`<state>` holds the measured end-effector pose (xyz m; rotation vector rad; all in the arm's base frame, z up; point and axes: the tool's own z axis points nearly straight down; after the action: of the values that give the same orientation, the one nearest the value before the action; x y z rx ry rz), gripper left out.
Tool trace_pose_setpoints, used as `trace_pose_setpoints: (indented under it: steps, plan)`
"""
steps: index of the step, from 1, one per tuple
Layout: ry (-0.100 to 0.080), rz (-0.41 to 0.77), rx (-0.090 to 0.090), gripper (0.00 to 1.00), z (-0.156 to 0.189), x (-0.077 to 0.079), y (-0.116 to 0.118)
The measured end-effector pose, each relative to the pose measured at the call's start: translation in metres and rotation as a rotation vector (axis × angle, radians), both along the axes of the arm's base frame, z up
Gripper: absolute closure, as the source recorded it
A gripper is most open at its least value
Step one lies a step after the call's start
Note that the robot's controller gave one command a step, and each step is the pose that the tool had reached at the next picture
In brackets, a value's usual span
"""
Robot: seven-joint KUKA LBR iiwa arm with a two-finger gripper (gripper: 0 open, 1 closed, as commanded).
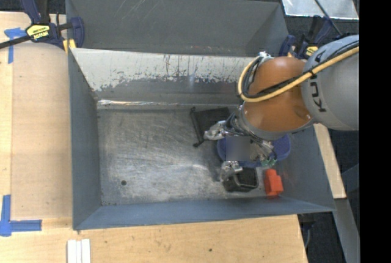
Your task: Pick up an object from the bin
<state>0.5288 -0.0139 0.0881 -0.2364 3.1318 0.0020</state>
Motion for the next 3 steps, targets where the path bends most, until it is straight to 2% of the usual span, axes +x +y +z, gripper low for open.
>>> trace_pose_setpoints:
  steps: [1,2,3]
  plan:
    - [-0.012,0.202,0.013,0.0,0.006,0.024,-0.043]
    - [-0.014,0.239,0.0,0.0,-0.001,0.072,-0.072]
    - [-0.01,0.35,-0.005,0.0,0.065,0.071,-0.081]
